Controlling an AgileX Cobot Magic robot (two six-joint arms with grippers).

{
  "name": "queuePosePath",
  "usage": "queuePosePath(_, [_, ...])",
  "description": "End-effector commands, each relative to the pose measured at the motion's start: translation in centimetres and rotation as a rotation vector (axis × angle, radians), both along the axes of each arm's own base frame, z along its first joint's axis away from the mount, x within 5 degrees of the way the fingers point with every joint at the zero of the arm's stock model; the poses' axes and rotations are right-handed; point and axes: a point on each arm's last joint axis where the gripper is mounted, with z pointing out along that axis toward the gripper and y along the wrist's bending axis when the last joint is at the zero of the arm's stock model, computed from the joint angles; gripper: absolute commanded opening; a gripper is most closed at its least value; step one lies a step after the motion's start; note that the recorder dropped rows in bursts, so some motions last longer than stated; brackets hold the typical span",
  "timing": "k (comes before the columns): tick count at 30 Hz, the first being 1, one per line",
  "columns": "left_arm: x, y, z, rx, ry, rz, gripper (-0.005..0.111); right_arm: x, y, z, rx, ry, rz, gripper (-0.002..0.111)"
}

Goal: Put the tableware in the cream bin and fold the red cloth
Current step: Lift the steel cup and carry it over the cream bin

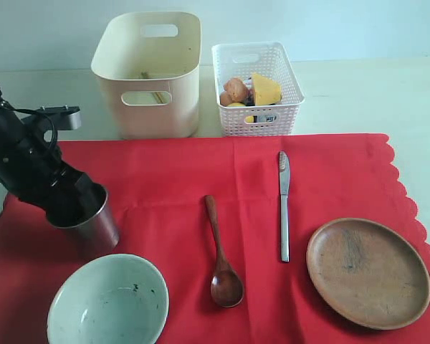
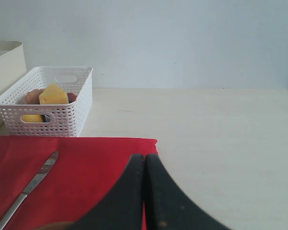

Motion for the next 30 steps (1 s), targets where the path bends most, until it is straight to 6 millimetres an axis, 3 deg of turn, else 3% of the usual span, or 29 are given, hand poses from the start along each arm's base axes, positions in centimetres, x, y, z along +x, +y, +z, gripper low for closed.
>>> queuePosePath(1, [0.4, -0.1, 0.9, -0.017, -0.014, 0.0, 0.0, 0.0, 0.0, 0.0, -0.001, -0.014, -0.004, 0.0])
queuePosePath(8, [0.8, -0.3, 5.2, -0.05, -0.115, -0.018, 0.0, 0.0, 0.0, 0.0, -0.001, -0.014, -0.004, 0.0])
queuePosePath(22, [2.0, -0.5, 19.1, -0.139, -0.583, -0.021, 0.0, 0.0, 0.0, 0.0, -0.001, -0.014, -0.004, 0.0])
queuePosePath(26, [3.1, -0.5, 21.4, -0.154, -0.727, 0.015, 0.0, 0.0, 0.0, 0.0, -0.001, -0.014, -0.004, 0.0])
queuePosePath(30, [4.3, -0.5, 22.4, -0.157, -0.847, 0.059, 0.0, 0.0, 0.0, 0.0, -0.001, -0.014, -0.004, 0.0])
